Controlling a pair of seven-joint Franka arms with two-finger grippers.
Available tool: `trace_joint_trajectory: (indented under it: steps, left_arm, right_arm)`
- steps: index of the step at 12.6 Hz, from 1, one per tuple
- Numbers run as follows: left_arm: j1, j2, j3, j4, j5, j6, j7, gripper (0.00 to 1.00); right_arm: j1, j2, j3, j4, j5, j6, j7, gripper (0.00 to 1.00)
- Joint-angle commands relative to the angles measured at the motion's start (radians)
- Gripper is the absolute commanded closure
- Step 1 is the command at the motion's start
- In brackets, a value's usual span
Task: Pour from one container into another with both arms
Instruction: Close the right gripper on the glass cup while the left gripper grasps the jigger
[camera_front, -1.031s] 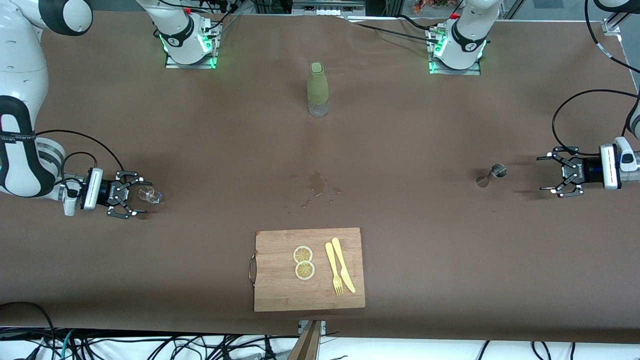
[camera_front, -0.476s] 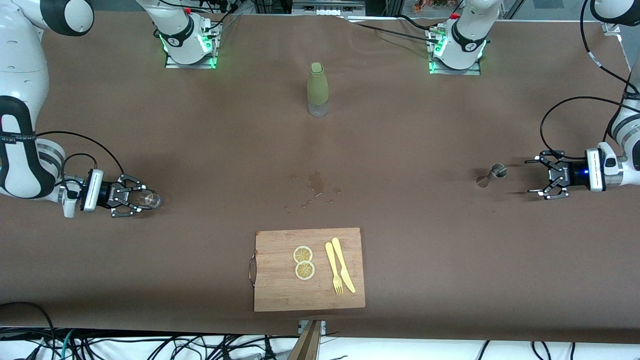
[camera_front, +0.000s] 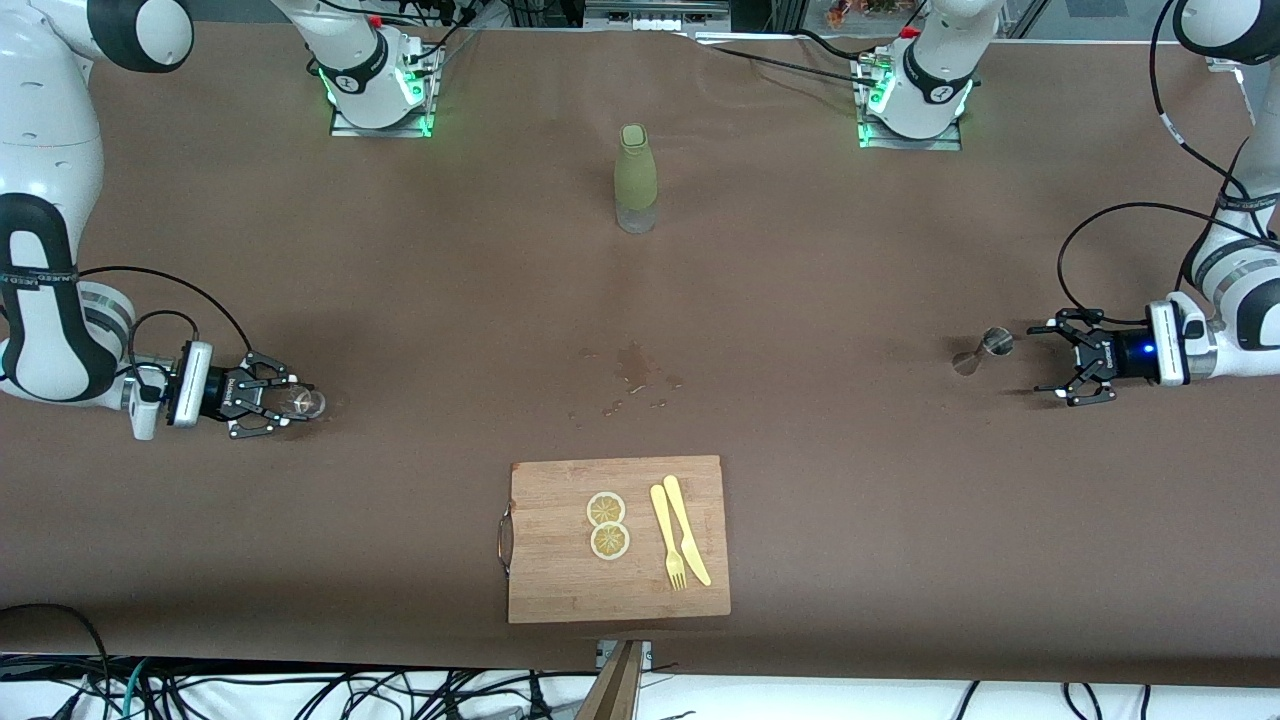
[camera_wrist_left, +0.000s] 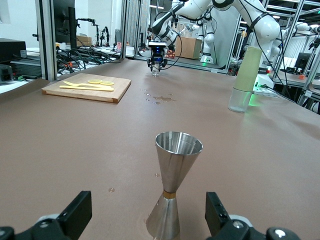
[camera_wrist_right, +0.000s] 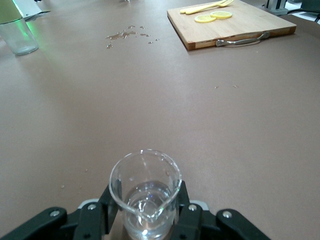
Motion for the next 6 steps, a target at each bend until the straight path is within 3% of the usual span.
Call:
trace_joint_trajectory:
  steps: [1, 3, 6]
  left_arm:
    - [-0.010, 0.017, 0.005, -0.011, -0.032, 0.005, 0.050, 0.00]
    - [-0.011, 0.024, 0.005, -0.034, -0.046, 0.017, 0.072, 0.00]
    - [-0.014, 0.024, 0.005, -0.086, -0.067, 0.045, 0.106, 0.00]
  right_arm:
    - [0.015, 0.008, -0.009, 0.024, -0.007, -0.009, 0.003, 0.83]
    - [0.036, -0.003, -0.009, 0.029, -0.021, -0.009, 0.014, 0.91]
    - [0.102, -0.066, -0.011, 0.028, -0.069, -0.002, 0.093, 0.92]
